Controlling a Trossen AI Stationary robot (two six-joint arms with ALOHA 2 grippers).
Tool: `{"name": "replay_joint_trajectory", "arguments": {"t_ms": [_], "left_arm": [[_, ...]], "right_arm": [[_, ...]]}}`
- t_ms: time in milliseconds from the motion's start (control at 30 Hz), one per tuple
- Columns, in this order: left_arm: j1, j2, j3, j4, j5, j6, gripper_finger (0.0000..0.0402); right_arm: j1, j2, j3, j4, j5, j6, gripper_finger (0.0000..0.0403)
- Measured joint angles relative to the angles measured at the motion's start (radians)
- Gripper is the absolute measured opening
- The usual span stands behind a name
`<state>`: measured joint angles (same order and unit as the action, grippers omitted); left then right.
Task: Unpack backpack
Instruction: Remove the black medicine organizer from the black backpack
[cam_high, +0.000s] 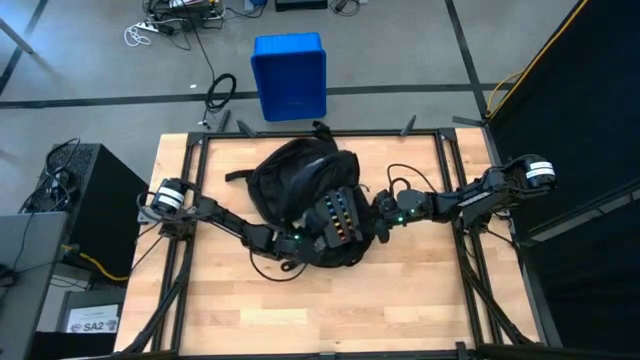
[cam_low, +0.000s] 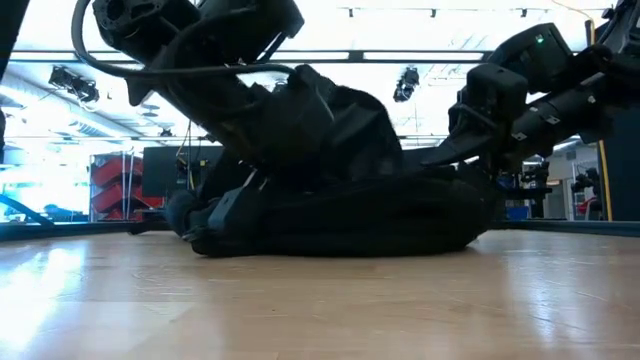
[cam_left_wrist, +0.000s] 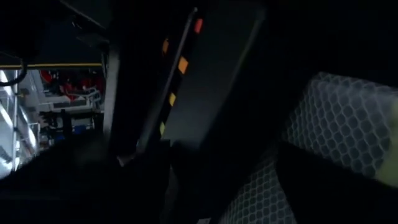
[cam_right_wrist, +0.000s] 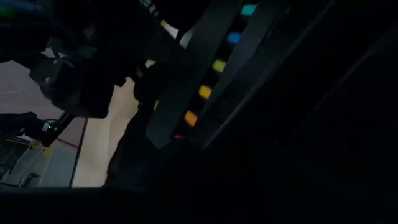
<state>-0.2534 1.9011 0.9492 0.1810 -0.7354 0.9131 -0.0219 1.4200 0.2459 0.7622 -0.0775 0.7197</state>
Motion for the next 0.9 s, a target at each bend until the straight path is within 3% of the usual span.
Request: {"name": "replay_joint_trajectory", "arguments": {"t_ms": [233, 900], "left_arm": [[0.005, 0.002, -0.004, 0.021, -0.015, 0.053, 0.0292], [0.044, 0.007, -0.007, 0.216, 0.097, 0.119, 0.0271]], "right_arm": [[0.0, 0.0, -0.001, -0.004, -0.001, -0.002, 0.0177], [-0.001, 0.0, -0.001, -0.005, 0.009, -0.01, 0.018]]}}
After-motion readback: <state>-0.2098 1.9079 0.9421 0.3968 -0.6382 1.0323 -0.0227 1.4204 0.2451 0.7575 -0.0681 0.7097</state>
